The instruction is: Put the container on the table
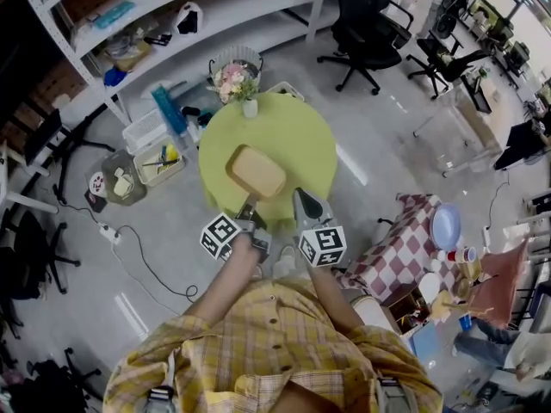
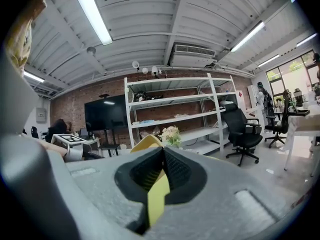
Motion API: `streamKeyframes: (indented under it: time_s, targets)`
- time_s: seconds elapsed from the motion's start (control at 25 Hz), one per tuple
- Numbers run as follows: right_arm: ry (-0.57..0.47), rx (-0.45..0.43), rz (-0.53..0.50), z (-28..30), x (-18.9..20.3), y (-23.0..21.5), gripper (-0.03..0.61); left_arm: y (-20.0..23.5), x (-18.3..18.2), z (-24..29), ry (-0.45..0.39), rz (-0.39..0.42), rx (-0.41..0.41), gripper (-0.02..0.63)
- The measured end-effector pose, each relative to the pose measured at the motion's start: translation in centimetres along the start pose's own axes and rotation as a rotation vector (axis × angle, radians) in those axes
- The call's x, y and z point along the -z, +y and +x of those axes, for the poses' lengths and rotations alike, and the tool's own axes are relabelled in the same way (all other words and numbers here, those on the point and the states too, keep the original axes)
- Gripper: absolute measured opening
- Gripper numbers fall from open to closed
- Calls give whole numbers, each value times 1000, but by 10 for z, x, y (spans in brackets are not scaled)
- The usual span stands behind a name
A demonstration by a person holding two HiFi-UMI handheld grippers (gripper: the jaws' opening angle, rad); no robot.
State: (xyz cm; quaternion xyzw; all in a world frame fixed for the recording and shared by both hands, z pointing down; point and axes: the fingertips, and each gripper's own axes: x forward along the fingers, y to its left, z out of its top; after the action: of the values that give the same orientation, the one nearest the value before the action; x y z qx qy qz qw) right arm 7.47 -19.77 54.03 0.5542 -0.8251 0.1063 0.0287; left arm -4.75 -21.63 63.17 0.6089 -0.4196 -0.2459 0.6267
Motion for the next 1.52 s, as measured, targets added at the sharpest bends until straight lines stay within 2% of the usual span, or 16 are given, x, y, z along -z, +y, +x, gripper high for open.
streamKeyframes:
  time_s: [0.48, 0.8, 1.12, 1.52]
  targets:
    - [11, -69, -1, 30, -2, -63, -2, -6, 19, 65, -47, 0, -20, 18]
    - [13, -118, -1, 40, -4, -94, -2, -8, 30, 90, -96, 7, -34, 18]
    - [23, -128, 5, 50, -1, -93, -2, 1, 19, 93, -105, 8, -66, 18]
    - [19, -113, 16, 76, -6, -73, -2, 8, -13, 106, -68, 11, -90, 18]
